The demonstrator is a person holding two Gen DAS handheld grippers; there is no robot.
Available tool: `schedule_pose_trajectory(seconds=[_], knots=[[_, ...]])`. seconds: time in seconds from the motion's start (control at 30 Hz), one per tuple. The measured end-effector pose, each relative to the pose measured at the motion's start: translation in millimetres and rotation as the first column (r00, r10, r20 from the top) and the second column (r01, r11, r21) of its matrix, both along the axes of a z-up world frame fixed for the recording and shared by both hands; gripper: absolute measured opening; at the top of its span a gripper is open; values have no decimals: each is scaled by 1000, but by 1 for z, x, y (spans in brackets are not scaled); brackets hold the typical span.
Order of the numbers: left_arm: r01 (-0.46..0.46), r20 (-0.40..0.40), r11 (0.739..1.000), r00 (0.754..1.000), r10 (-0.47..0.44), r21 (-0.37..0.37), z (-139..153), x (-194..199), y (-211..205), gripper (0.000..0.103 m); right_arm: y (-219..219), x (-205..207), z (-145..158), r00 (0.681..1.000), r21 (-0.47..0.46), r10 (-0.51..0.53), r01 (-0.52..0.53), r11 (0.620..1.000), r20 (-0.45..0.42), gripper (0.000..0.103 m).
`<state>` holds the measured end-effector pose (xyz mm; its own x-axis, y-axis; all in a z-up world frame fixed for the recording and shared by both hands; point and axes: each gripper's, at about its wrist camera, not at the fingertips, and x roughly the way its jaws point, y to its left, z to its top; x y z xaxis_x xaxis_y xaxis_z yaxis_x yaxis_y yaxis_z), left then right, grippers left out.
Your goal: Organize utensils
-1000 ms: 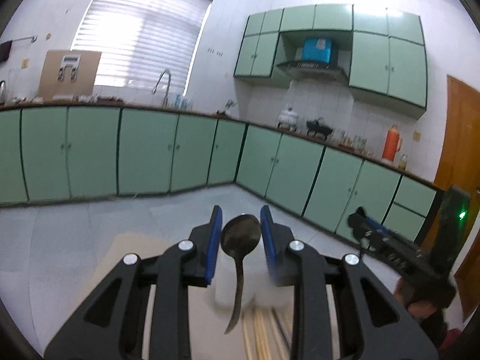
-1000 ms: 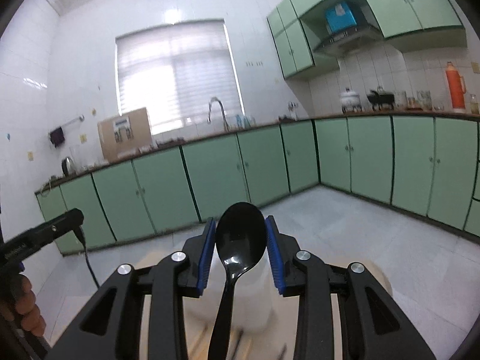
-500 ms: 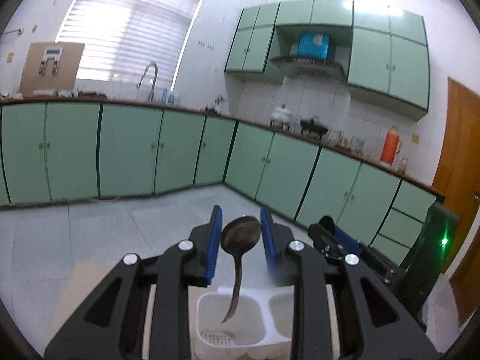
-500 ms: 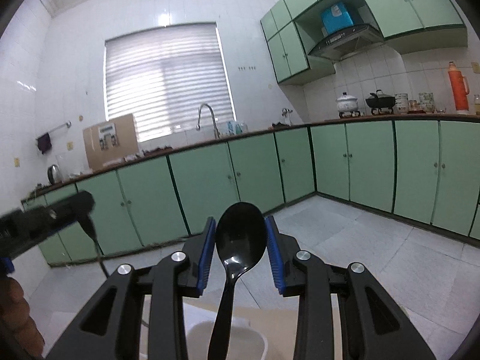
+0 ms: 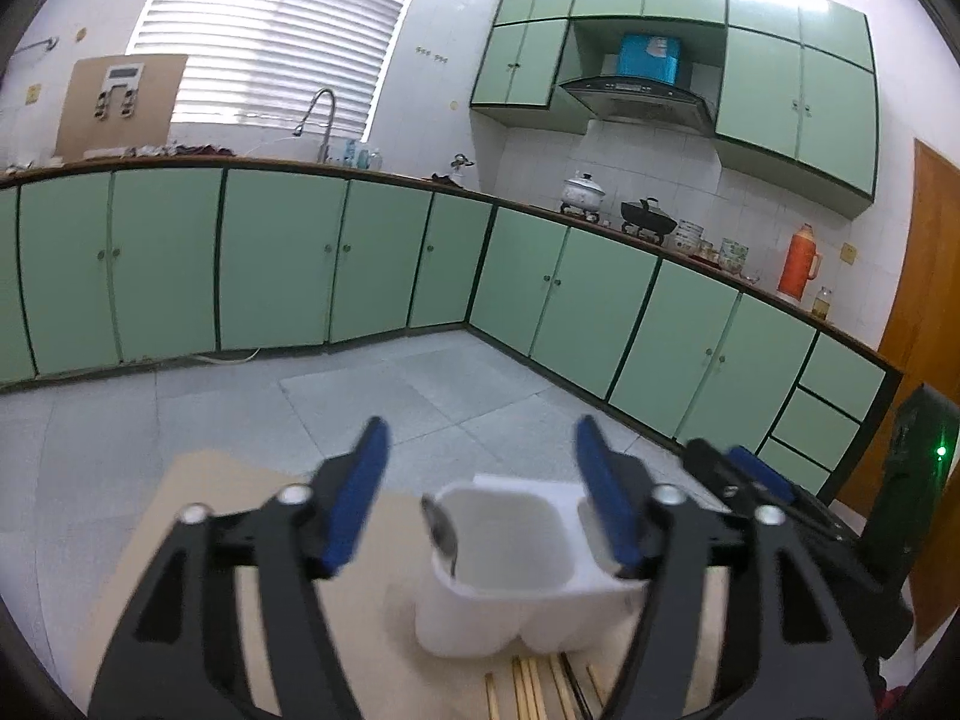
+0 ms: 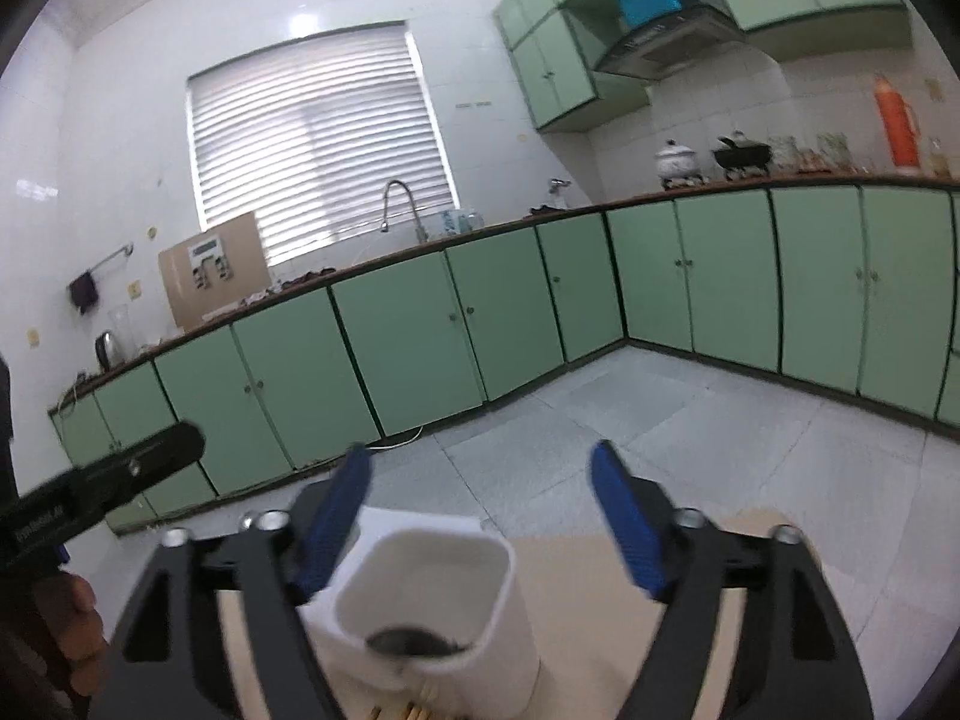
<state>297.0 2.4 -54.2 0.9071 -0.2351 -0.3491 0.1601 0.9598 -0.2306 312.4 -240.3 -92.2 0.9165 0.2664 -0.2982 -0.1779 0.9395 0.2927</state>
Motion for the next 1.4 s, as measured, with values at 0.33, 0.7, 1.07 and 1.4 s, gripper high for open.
schedule_pose_trajectory(seconds=[0.33,0.7,1.07,1.4], knots=[[-34,-105,995,993,44,96,-37,-73,11,92,-15,-84,-26,988,-87,-62,50,995,-141,98],[21,-258,975,965,38,221,-83,-128,17,92,-7,-163,-71,940,-194,-88,23,981,-330,97],[60,-420,970,906,47,238,-130,-137,8,78,13,-174,-104,876,-175,-47,-44,984,-481,51],[76,-466,971,884,41,229,-145,-124,-2,71,16,-175,-103,876,-175,-37,-54,983,-481,49]])
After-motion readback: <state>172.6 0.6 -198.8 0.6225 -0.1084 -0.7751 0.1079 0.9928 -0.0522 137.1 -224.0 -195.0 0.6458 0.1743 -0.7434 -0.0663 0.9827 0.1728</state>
